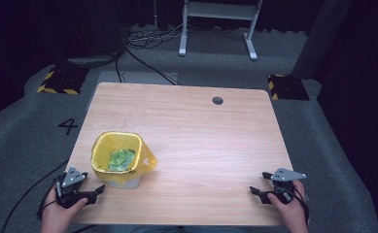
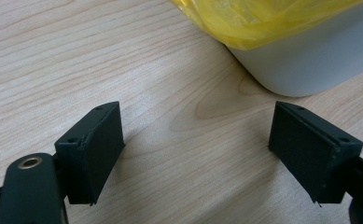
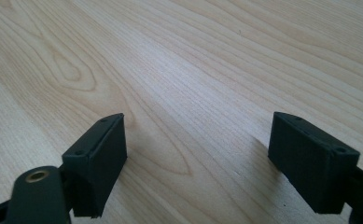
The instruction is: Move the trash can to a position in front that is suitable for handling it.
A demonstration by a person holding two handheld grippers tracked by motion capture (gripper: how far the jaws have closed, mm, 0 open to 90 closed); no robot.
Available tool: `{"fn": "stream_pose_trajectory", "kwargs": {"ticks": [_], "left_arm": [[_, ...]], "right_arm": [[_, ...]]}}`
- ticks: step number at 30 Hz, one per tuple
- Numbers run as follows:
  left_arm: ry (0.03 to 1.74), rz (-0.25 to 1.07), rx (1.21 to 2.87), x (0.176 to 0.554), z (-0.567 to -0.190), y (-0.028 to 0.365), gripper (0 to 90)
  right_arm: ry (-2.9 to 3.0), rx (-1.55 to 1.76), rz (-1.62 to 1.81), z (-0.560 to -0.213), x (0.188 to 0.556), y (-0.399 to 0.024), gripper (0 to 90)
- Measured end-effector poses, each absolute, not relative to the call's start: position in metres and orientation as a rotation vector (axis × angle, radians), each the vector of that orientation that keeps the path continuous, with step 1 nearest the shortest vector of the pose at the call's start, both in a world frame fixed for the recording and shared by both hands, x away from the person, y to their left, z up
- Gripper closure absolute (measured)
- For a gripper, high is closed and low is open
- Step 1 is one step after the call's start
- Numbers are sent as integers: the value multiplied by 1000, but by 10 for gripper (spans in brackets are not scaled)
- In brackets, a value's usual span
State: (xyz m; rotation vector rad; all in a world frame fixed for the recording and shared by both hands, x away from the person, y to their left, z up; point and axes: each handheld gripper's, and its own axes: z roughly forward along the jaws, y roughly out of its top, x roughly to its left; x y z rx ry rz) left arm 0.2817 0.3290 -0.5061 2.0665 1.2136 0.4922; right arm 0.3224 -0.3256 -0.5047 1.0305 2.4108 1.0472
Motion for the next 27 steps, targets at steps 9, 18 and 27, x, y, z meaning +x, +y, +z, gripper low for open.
{"fn": "stream_pose_trajectory", "kwargs": {"ticks": [9,18,27], "left_arm": [[1222,495,2050,275,-502,331,288],[1270,514,1988,271,-483,341,348],[1287,592,1841,268,-455,362,374]], "right_arm": [[2411,1030,1047,-505,323,-326,195],[2413,1027,1049,-505,323,-326,195],[2413,1027,1049,-505,323,-326,195]]}}
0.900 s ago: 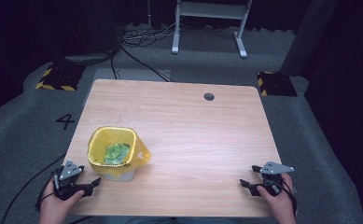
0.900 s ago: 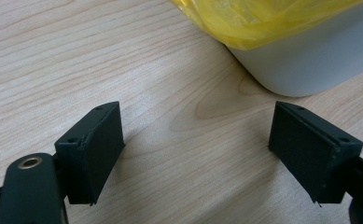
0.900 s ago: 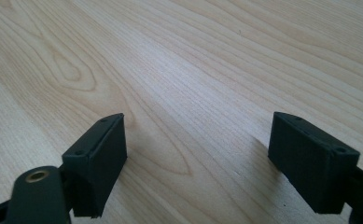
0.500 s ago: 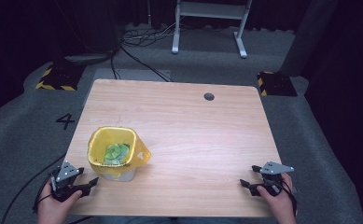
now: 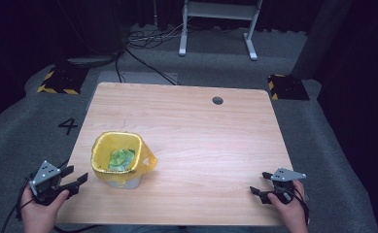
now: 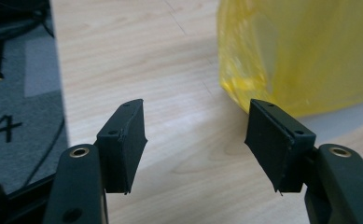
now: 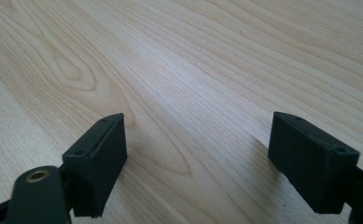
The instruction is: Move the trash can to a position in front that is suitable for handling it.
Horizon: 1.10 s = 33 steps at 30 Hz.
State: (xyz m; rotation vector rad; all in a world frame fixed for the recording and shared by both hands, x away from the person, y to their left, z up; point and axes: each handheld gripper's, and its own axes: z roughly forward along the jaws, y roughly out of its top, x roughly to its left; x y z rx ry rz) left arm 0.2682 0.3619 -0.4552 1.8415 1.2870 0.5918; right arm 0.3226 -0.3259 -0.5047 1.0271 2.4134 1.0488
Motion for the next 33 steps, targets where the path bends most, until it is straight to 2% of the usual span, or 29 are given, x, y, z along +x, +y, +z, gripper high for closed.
{"fn": "stream_pose_trajectory", "kwargs": {"ticks": [6,11,14,17,24,33], "left_arm": [[1272,611,1845,273,-445,365,325],[1257,598,1857,285,-446,360,317],[1293,601,1848,296,-445,356,336],[1295,605,1853,308,-443,349,334],[1263,592,1892,327,-448,336,330],[1212,586,1921,331,-451,322,357]], "right_arm": [[2414,1023,1050,-505,323,-326,200],[2422,1022,1053,-504,323,-326,201],[2417,1022,1052,-504,322,-327,219],[2385,1054,1054,-504,319,-328,282],[2377,1076,1042,-497,307,-322,282],[2396,1015,1068,-491,299,-305,279]]}}
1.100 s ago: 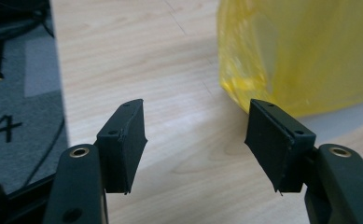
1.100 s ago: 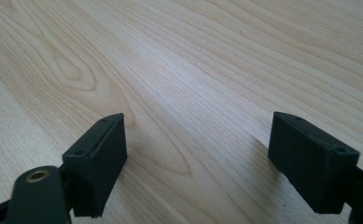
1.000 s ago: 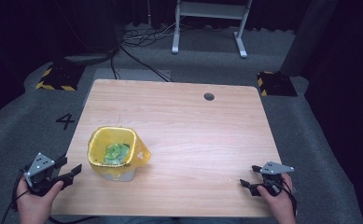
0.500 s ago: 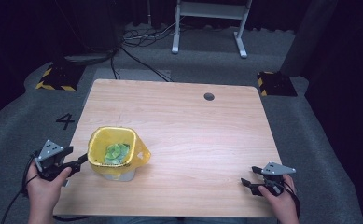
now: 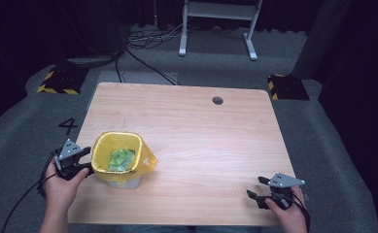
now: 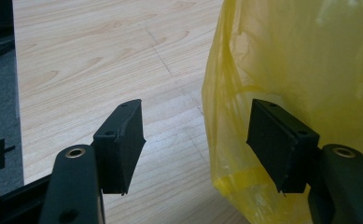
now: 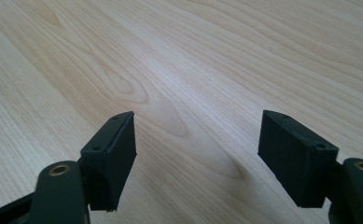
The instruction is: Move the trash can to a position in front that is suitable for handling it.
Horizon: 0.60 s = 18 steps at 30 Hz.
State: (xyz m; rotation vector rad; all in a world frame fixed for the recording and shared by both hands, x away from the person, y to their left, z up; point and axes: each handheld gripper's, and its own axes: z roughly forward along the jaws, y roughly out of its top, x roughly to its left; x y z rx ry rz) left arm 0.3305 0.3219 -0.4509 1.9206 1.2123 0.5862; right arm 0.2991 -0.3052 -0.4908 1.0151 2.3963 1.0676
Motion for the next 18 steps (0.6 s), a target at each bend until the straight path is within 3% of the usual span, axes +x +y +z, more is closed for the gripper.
{"fn": "stream_pose_trajectory", "kwargs": {"ticks": [18], "left_arm": [[1086,537,1999,336,-452,270,375]], "right_arm": [[2383,1038,1063,-497,299,-308,279]]}}
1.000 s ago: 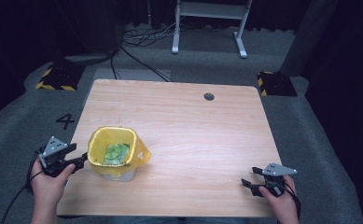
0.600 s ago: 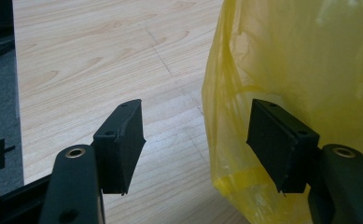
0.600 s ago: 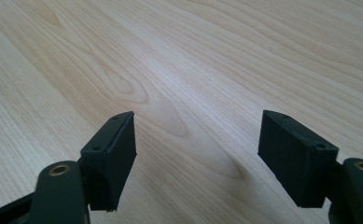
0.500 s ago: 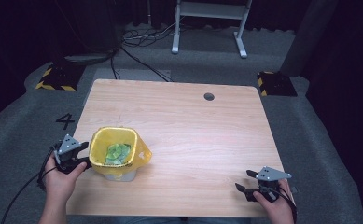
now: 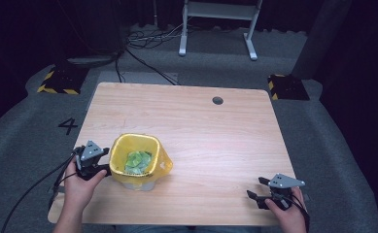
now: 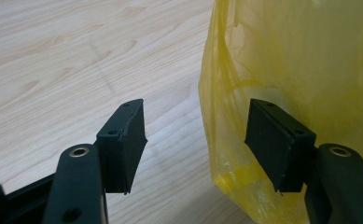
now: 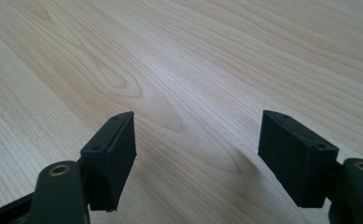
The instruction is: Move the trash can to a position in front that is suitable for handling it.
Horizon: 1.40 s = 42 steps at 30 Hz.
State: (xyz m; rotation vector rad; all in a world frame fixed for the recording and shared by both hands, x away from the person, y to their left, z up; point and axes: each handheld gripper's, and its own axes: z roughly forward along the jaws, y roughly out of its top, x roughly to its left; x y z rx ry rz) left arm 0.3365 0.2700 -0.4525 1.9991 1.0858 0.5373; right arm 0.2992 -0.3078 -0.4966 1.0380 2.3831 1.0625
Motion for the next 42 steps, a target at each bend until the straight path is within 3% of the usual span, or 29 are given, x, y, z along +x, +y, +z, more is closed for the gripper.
{"fn": "stream_pose_trajectory", "kwargs": {"ticks": [24,42], "left_arm": [[897,464,2167,319,-458,162,364],[823,397,2211,315,-465,114,336]], "right_arm": [[2384,1028,1063,-496,299,-308,278],[2401,1035,1072,-498,299,-308,278]]}}
